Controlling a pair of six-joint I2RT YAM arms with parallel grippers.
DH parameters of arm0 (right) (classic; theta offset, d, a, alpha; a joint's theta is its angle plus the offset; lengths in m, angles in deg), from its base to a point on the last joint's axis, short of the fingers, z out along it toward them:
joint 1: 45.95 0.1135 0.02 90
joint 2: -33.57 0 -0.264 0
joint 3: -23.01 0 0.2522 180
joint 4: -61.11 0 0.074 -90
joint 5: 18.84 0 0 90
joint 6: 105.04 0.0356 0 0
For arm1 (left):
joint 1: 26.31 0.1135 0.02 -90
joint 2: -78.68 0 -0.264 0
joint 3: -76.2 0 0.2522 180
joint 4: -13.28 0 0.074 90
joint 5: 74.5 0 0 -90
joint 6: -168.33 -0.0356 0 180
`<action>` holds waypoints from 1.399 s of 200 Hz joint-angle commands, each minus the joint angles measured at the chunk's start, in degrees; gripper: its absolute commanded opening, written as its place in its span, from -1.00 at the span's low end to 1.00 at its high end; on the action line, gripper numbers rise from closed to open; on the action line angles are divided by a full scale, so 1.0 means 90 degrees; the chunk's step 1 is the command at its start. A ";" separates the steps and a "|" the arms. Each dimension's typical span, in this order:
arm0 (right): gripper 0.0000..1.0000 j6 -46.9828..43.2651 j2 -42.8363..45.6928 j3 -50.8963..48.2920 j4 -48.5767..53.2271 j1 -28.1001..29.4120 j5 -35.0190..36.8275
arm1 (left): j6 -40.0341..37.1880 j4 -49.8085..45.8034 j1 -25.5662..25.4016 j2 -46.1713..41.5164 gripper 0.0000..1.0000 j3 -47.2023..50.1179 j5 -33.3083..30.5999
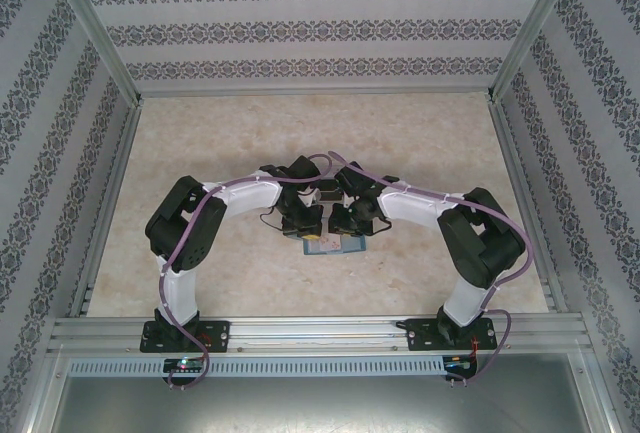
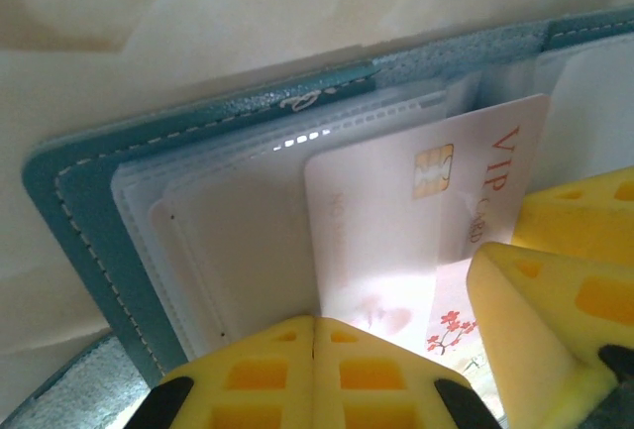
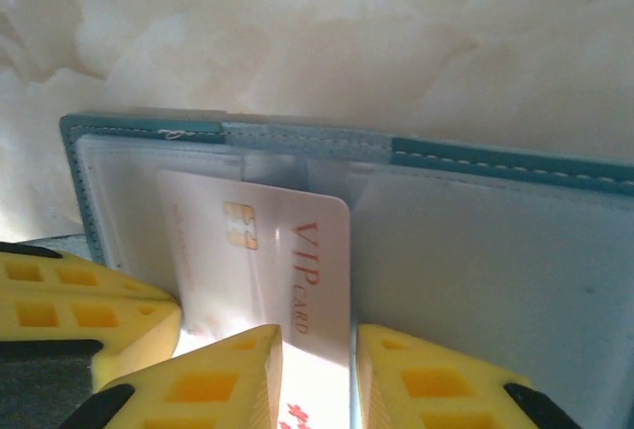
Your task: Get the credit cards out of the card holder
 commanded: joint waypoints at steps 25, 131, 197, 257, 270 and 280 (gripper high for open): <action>-0.46 0.0220 0.0220 -0.0333 -0.0484 -0.0168 -0.0570 | -0.0141 -0.0342 -0.0077 0.0250 -1.00 0.0034 -0.0154; -0.51 0.0405 0.0571 -0.0534 -0.0979 -0.0268 -0.1036 | -0.0139 -0.0373 -0.0077 0.0253 -1.00 0.0014 -0.0141; -0.68 0.0396 0.0577 -0.0583 -0.0997 -0.0285 -0.1007 | -0.0161 -0.0373 -0.0081 0.0260 -1.00 0.0010 -0.0137; -0.75 0.0064 0.0700 -0.0493 -0.0394 -0.0287 -0.0451 | -0.0197 -0.0412 -0.0077 0.0250 -1.00 -0.0015 -0.0134; -0.76 -0.0052 0.0731 -0.0448 -0.0211 -0.0286 -0.0323 | -0.0197 -0.0422 -0.0077 0.0236 -1.00 -0.0028 -0.0133; -0.77 -0.0120 0.0743 -0.0410 -0.0080 -0.0285 -0.0207 | -0.0197 -0.0421 -0.0082 0.0234 -1.00 -0.0027 -0.0139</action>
